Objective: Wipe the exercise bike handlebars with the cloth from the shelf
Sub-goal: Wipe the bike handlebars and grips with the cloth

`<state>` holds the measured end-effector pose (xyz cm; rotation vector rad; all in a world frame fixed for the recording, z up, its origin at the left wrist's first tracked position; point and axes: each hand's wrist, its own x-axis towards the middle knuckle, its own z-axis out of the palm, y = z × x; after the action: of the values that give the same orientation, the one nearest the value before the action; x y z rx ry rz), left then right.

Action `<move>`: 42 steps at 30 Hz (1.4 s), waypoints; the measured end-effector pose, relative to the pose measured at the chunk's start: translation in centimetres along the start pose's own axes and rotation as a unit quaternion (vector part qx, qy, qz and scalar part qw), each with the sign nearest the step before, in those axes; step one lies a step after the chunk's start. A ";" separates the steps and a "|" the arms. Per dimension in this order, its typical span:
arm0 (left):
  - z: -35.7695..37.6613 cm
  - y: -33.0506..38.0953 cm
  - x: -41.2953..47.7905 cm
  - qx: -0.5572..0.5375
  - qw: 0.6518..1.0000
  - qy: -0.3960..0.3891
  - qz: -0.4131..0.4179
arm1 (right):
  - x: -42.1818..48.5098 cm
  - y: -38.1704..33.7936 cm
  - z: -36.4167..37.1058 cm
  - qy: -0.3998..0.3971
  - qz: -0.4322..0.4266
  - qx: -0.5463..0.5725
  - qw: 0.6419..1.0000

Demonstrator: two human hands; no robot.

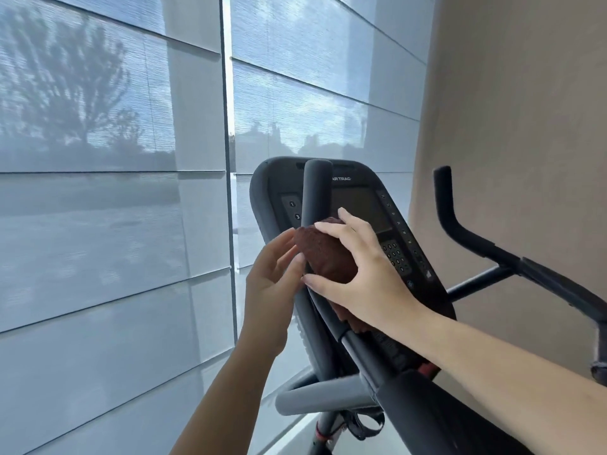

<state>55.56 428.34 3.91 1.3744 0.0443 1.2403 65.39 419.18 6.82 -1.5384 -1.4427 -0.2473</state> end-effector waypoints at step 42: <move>-1.1 -4.3 1.7 -0.112 0.990 -0.074 -0.049 | 1.1 -0.9 -1.3 -0.008 0.007 -0.068 0.998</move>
<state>58.24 431.43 1.49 1.2503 -0.1261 1.0258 65.51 418.80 8.64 -1.6623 -1.4525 -0.3321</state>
